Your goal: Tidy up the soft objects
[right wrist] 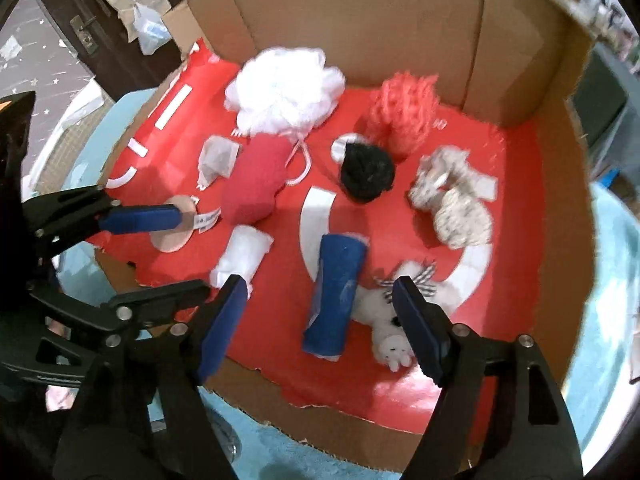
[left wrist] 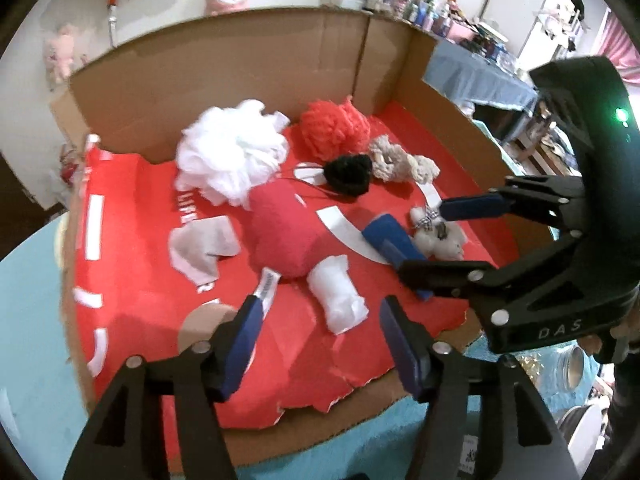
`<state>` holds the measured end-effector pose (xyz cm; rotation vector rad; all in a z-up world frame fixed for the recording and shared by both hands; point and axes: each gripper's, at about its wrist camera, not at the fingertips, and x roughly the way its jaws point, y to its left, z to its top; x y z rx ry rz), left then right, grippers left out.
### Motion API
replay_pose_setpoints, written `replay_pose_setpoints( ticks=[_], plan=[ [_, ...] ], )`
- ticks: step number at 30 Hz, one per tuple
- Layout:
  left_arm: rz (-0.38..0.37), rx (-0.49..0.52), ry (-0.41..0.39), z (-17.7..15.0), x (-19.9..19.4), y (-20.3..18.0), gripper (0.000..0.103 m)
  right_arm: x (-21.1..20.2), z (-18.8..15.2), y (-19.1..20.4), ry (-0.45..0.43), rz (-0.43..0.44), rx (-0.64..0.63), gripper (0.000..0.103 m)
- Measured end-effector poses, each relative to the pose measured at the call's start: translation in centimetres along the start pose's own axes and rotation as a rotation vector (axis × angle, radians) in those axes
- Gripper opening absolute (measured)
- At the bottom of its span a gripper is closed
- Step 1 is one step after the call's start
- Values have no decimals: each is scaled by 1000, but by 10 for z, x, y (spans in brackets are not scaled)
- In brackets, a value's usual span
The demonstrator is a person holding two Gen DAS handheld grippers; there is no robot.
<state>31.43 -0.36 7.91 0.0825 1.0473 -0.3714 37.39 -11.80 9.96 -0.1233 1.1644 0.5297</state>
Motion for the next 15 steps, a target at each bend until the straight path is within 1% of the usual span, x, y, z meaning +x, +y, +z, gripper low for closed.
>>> replay_pose_setpoints(
  ticks=[1,2,3,5,7,8,9,10,12,15],
  plan=[
    [26,-9,-13,-2,-5,0,75,-4,-2,1,-9,-19,3,75],
    [45,-12,-22,-4,-8,1,81,-10,-4,3,-24,-40,11,75],
    [73,-17,-40,-6,-13,2,84,-13,-6,4,-35,-57,15,75],
    [106,-31,-66,-9,-17,1,84,-23,-10,5,-51,-107,31,75],
    [141,-44,-93,-13,-23,-1,87,-33,-16,5,-73,-153,45,75],
    [162,-46,-120,-15,-27,-2,92,-38,-18,5,-84,-163,53,75],
    [177,-49,-141,-16,-30,-3,96,-42,-21,5,-93,-171,68,78],
    [193,-55,-159,-18,-33,-4,97,-46,-24,6,-103,-176,86,82],
    [216,-74,-189,-20,-38,-6,98,-54,-31,5,-126,-187,113,82],
    [220,-110,-194,-22,-39,-5,101,-58,-39,7,-148,-203,140,82]
  ],
)
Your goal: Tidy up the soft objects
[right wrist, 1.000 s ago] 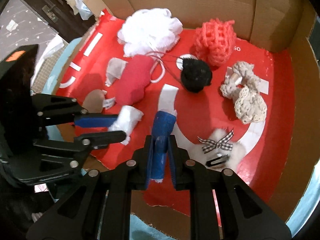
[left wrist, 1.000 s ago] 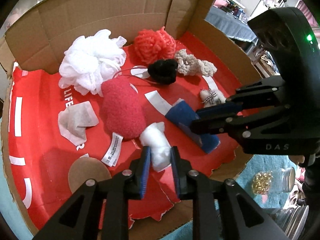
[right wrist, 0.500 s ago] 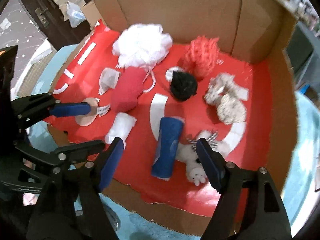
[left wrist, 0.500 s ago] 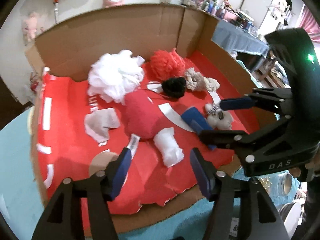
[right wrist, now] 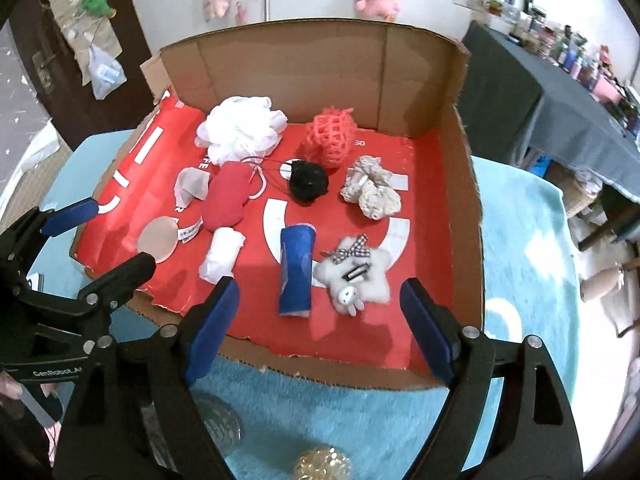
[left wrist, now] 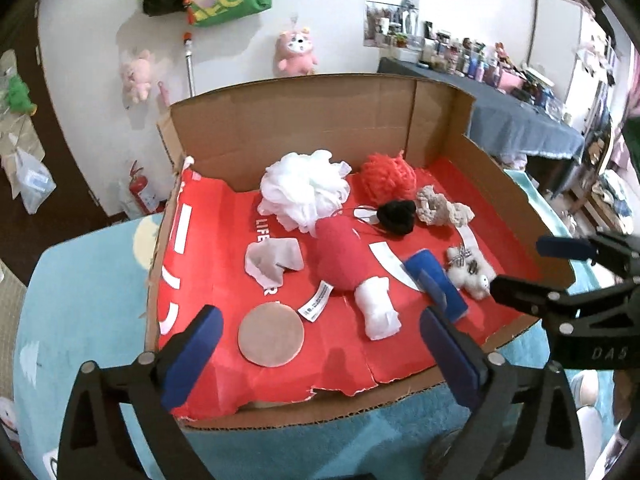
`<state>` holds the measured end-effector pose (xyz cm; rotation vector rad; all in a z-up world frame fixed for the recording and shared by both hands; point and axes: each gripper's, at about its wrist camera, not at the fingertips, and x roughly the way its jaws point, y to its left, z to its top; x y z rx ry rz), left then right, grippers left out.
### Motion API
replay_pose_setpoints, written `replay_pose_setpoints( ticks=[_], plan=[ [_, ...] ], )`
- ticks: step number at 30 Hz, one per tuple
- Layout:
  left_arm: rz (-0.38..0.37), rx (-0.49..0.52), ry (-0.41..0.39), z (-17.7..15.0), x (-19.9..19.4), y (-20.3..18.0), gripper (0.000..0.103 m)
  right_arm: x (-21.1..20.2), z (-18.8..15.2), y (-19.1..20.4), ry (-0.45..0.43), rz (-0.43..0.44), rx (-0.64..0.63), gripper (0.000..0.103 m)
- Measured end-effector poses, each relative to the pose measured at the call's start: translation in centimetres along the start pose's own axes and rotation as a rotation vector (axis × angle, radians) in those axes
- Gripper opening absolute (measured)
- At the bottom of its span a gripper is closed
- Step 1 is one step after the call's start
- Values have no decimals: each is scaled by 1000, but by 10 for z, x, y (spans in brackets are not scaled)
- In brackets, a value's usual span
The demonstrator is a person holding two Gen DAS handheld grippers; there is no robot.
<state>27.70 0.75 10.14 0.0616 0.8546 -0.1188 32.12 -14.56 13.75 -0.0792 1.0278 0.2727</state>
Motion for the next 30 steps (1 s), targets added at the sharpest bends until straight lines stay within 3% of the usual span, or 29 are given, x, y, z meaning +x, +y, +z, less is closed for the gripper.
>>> replay_pose_setpoints(
  ticks=[8,30],
  plan=[
    [15,-84,52,-6,14,3,101,12,-12,-3,24,2,49,82],
    [36,-113,132,-13,31,8,102,30,-18,-12,63,-2,86,82]
  ],
)
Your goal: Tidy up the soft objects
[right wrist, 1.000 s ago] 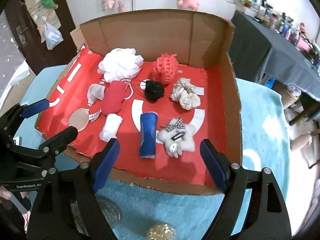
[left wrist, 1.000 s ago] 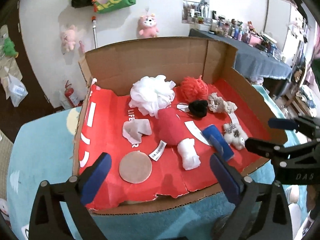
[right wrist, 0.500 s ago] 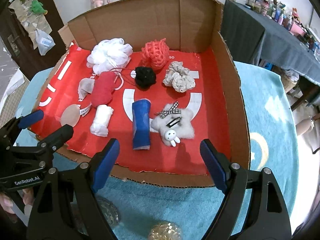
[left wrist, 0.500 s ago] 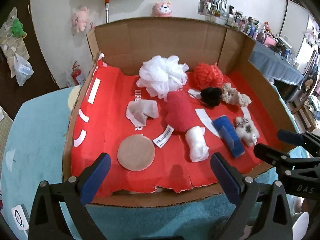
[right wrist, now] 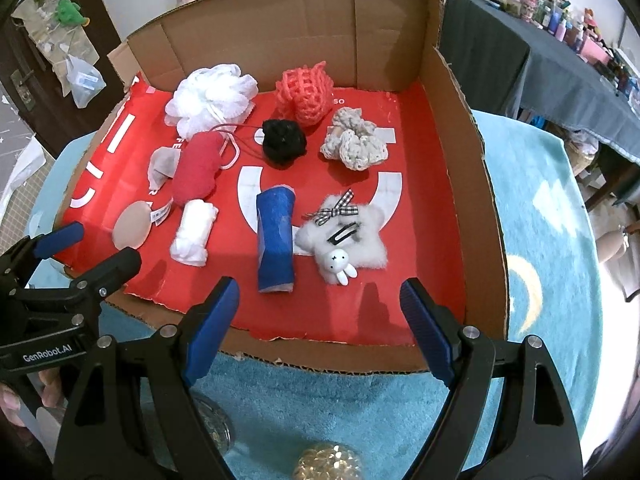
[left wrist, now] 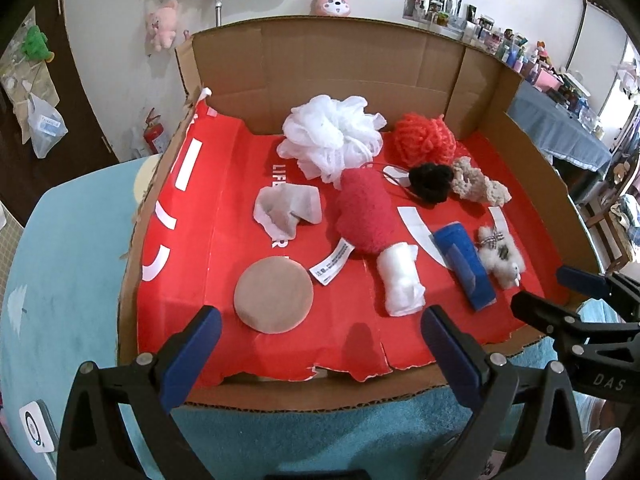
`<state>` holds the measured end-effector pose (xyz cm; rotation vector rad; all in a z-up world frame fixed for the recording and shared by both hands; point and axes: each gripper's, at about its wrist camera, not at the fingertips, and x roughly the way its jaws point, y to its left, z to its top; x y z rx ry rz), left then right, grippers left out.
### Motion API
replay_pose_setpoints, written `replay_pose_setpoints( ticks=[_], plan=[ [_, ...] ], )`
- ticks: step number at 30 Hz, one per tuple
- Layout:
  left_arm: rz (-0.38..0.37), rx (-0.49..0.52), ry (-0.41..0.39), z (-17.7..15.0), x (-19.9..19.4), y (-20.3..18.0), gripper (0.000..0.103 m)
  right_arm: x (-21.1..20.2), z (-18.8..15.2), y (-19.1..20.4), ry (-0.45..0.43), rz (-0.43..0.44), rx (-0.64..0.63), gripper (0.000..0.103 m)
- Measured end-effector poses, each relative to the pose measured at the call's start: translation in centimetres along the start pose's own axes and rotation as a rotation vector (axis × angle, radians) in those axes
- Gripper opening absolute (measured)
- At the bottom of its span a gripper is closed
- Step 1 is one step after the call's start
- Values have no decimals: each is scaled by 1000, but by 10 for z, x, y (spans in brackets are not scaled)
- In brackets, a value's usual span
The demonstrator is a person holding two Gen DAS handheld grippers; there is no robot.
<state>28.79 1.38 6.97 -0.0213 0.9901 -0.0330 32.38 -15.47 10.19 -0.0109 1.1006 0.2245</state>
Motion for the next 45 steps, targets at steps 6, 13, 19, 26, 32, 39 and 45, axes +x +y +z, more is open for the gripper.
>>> replay_pose_setpoints(
  ticks=[6,13,19,26,32,39,45],
  plan=[
    [-2,4,-3,-1,-1,-1,102,0,-1,2,0,-7,-11,82],
    [-13,-15,-2,-2,0,2,102,0,-2,2,0,-6,-10,82],
    [-12,-9,-2,-2,0,1,102,1,-2,3,4,-4,-13,82],
    [-8,-1,-3,-2,-1,0,102,2,-2,4,6,-2,-17,82],
    [-7,3,-1,-2,0,-1,102,2,-2,4,8,-1,-17,82],
    [-7,3,-1,-2,0,-1,102,1,-2,5,6,-3,-20,82],
    [-6,5,-2,-2,0,-1,102,1,-2,6,6,-3,-20,82]
  ],
)
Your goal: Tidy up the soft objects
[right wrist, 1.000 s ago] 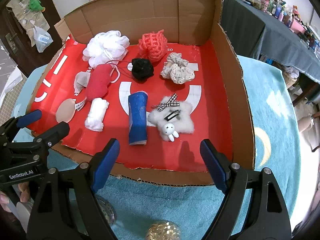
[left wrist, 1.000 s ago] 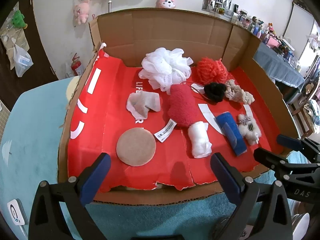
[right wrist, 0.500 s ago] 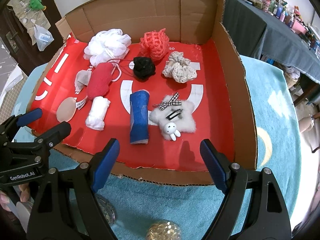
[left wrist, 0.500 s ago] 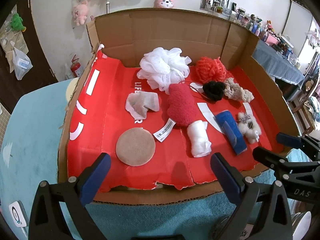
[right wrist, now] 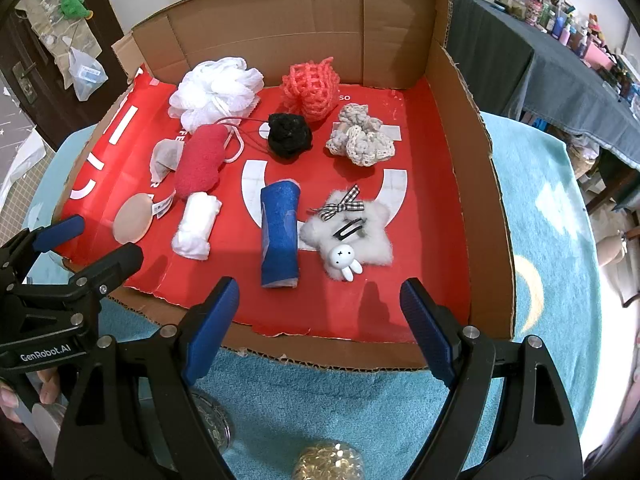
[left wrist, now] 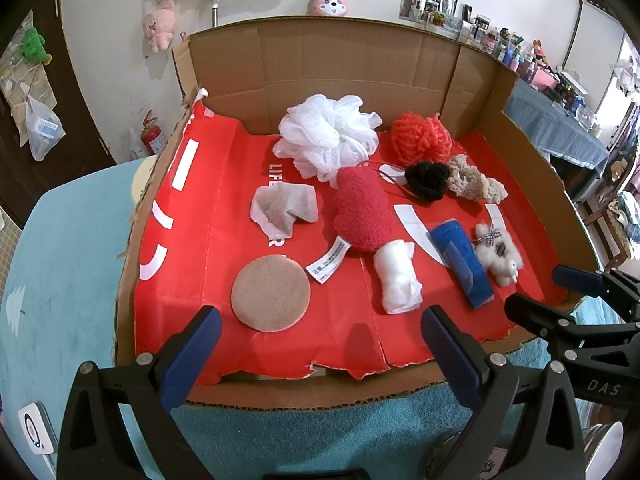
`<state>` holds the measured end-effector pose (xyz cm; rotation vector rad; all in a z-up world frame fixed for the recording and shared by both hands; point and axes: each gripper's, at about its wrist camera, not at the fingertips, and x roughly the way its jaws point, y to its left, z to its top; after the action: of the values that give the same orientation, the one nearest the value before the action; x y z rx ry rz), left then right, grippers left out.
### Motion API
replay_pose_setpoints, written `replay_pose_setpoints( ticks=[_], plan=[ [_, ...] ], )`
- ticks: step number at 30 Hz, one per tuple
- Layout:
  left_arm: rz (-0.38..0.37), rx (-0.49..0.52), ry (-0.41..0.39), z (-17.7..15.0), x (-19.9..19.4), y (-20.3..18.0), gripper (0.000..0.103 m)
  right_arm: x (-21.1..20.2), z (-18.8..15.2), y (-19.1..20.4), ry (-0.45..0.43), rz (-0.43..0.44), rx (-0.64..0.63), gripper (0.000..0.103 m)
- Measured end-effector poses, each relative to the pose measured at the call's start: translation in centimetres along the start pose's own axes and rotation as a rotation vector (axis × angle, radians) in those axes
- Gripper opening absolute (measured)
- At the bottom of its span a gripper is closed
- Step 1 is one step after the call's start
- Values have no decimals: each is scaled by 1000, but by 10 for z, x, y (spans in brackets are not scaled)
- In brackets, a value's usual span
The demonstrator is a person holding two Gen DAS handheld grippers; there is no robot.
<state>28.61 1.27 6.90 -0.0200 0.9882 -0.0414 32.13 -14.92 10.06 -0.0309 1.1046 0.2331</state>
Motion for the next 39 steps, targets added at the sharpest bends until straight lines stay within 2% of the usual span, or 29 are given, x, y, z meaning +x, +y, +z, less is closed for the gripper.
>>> replay_pose_setpoints(
  ticks=[39],
  plan=[
    [-3,-5,2,-2,0,1,102,1,0,0,6,-2,-4,82]
  ],
)
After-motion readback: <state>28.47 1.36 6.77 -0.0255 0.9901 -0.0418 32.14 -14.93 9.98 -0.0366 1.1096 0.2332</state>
